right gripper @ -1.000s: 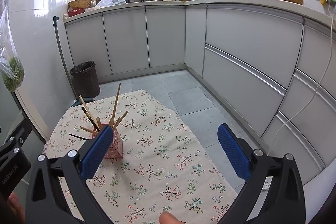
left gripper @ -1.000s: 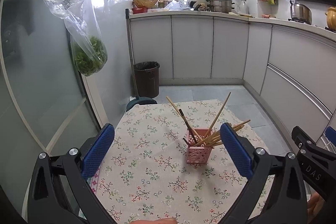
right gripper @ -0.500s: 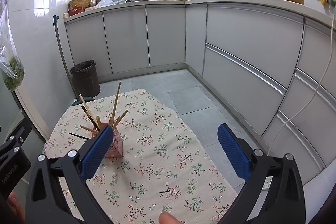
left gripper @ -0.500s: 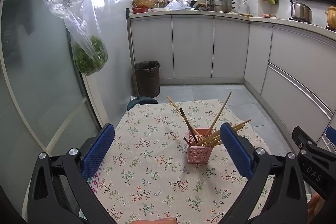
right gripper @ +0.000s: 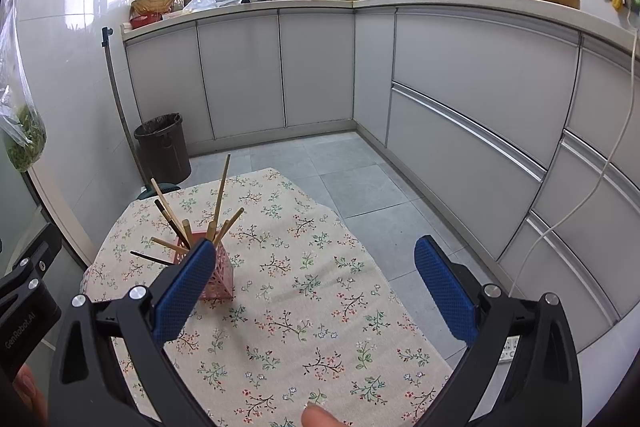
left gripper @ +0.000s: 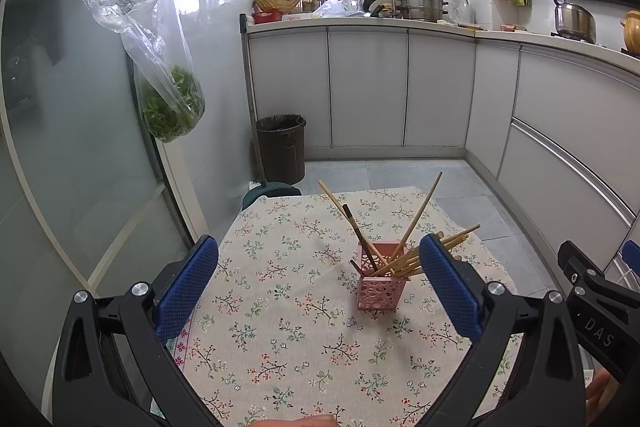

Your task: Organize utensils

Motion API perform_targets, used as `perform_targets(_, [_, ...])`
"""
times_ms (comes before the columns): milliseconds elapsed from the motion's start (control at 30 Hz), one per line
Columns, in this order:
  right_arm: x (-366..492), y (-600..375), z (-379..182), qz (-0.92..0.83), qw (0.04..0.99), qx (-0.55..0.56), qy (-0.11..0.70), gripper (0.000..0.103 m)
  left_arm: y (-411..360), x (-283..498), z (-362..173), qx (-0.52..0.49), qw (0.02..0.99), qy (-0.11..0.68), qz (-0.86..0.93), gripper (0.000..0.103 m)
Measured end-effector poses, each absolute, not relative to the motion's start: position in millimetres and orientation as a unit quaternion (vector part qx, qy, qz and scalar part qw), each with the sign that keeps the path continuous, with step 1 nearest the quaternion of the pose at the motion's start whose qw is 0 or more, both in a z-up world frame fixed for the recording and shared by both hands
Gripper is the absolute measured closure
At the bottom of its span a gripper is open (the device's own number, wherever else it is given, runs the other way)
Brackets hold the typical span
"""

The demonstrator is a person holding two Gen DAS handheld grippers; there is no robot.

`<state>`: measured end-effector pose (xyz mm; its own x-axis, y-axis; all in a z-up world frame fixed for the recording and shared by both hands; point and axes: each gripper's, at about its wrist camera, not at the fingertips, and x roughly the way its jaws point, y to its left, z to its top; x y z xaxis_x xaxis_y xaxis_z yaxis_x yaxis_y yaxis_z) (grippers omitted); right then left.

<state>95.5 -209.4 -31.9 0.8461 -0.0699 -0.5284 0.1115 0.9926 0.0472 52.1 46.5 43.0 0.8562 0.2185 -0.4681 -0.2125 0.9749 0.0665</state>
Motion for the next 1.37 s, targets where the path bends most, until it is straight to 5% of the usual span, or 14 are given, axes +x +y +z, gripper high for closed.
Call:
perform_targets(1033, [98.5, -210.3, -37.2, -0.044, 0.957, 0.036, 0.283, 0.006, 42.1, 53.8, 32.7, 0.009, 0.963, 0.254, 0.090, 0.012])
perform_targets(1367, [99.3, -211.4, -38.0, -0.046, 0.957, 0.036, 0.285, 0.006, 34.0, 51.6, 36.2, 0.026, 0.964, 0.250, 0.090, 0.007])
